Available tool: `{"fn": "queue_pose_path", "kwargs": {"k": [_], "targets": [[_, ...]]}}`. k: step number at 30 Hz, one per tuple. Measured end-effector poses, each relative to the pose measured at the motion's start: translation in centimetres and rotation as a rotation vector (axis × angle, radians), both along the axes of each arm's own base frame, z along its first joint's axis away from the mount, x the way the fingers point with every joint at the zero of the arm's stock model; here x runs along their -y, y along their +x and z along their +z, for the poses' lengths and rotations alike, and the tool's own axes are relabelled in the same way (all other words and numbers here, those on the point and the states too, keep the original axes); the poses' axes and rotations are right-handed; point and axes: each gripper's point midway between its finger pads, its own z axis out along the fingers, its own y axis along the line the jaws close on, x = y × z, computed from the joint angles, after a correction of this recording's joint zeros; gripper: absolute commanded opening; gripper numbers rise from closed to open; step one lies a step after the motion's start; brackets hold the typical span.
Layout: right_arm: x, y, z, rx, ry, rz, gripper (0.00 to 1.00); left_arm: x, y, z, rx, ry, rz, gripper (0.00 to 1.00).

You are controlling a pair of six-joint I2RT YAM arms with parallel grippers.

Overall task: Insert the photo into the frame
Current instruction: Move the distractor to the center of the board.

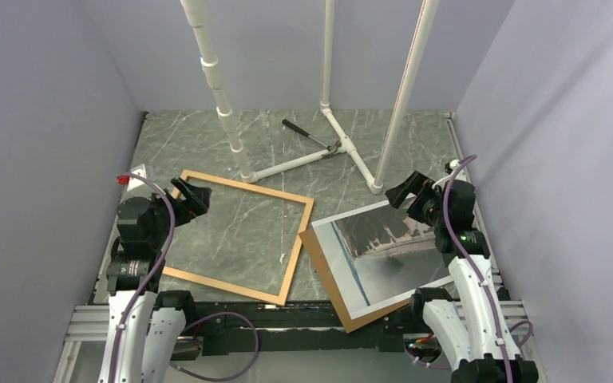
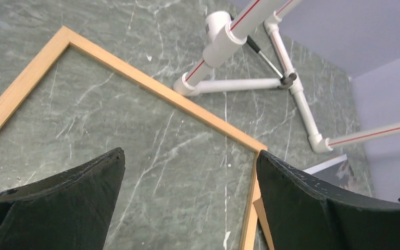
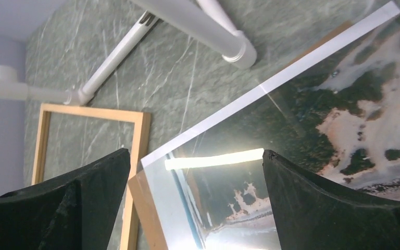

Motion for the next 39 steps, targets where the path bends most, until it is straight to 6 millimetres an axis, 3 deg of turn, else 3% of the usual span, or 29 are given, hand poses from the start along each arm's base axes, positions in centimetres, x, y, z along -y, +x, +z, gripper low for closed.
{"fn": "queue_pose_path", "kwargs": {"k": [6,13,16,21,23,30,39], "targets": [[-1.6,-0.6,0.1,0.007,0.011,0.112,1.00,1.2,0.6,-1.3,-0.098,0.035,-0.105,0.99],[-2.7,-0.5,-0.3,-0.009,0.004,0.188,1.00,4.7,1.9,-3.4,-0.220,0.030,-0.328,0.99],[-3.2,-0.3,-0.1,-0.003,0.005,0.212,1.00,7.7,1.9,-3.7,-0.258,0.064,-0.449,0.99],[-5.1,0.0,0.8,0.018,0.001,0.287,1.00,13.8,2.6,-1.9,-0.255,0.171,-0.627,0.98],[-6.0,0.2,1.2,0.031,0.000,0.321,1.00,15.9,3.3,-1.2,-0.241,0.211,-0.668,0.96],[-9.8,0.4,2.1,0.062,-0.026,0.425,1.00,20.3,6.6,-1.2,-0.259,0.311,-0.709,0.95],[-13.0,4.0,3.1,0.068,-0.116,0.413,1.00,23.2,11.7,-1.8,-0.291,0.424,-0.672,0.98]]}}
